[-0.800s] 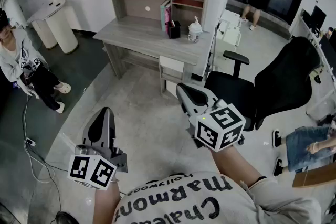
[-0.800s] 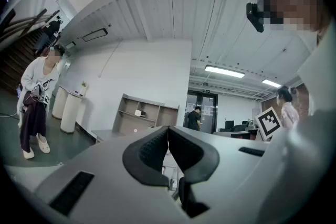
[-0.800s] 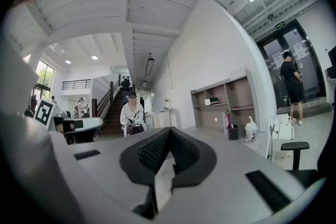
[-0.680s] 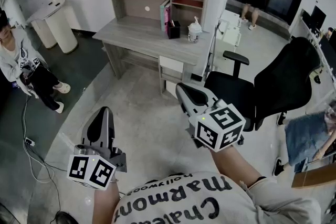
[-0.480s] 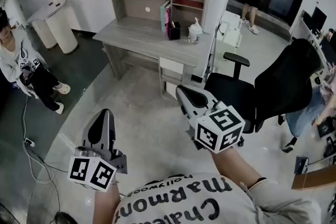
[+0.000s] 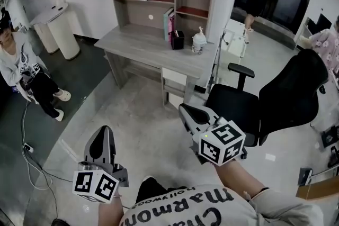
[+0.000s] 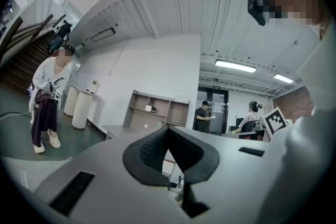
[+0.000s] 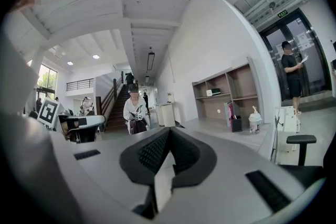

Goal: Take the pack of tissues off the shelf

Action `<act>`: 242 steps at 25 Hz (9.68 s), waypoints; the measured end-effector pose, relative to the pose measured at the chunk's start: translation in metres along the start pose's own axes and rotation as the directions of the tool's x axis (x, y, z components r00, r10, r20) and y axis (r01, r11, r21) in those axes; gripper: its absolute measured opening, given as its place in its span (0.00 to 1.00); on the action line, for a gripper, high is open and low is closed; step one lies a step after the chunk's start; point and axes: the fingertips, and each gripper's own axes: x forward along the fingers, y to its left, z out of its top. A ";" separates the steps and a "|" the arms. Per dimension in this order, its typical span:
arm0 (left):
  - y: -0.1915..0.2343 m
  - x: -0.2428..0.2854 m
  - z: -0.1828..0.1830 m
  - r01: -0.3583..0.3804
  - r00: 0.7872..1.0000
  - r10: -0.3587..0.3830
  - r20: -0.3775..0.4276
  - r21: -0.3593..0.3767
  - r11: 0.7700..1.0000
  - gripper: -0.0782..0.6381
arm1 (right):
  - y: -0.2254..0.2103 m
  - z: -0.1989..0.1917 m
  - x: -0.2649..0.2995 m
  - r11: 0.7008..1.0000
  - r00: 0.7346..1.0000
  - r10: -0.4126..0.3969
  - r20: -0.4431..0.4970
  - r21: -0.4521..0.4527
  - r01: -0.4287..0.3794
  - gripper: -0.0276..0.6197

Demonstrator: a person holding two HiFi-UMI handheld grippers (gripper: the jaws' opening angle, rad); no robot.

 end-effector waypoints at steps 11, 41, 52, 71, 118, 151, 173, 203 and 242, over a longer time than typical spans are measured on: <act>0.061 0.081 0.032 0.114 0.993 -0.114 0.024 0.011 0.993 0.13 | -0.013 0.029 0.103 0.999 0.999 -0.037 0.016 -0.038 0.037 0.05; 0.235 0.240 0.063 0.266 0.964 -0.266 0.001 -0.035 0.963 0.13 | -0.025 0.061 0.315 0.988 0.988 -0.149 0.039 -0.029 0.150 0.05; 0.269 0.321 0.060 0.230 0.973 -0.231 -0.012 -0.037 0.972 0.13 | -0.079 0.068 0.392 0.991 0.992 -0.122 0.007 -0.050 0.122 0.05; 0.316 0.519 0.113 0.211 0.975 -0.213 0.069 0.039 0.977 0.13 | -0.214 0.169 0.548 0.988 0.991 -0.093 0.101 -0.113 0.105 0.05; 0.363 0.739 0.108 0.584 0.807 -0.586 -0.075 -0.050 0.810 0.13 | -0.300 0.185 0.685 0.940 0.934 -0.341 0.109 0.018 0.341 0.05; 0.411 0.829 0.089 0.732 0.660 -0.742 -0.118 -0.122 0.670 0.13 | -0.385 0.255 0.726 0.775 0.749 -0.628 0.209 0.083 0.627 0.24; 0.442 0.844 0.085 0.700 0.691 -0.714 -0.118 -0.137 0.701 0.13 | -0.416 0.256 0.751 0.691 0.669 -0.721 0.182 0.121 0.713 0.68; 0.449 0.844 0.081 0.688 0.702 -0.702 -0.119 -0.140 0.712 0.13 | -0.445 0.241 0.774 0.628 0.619 -0.777 0.110 0.082 0.774 0.72; 0.446 0.857 0.080 0.676 0.714 -0.690 -0.119 -0.140 0.723 0.13 | -0.466 0.230 0.776 0.635 0.628 -0.772 0.092 0.117 0.764 0.69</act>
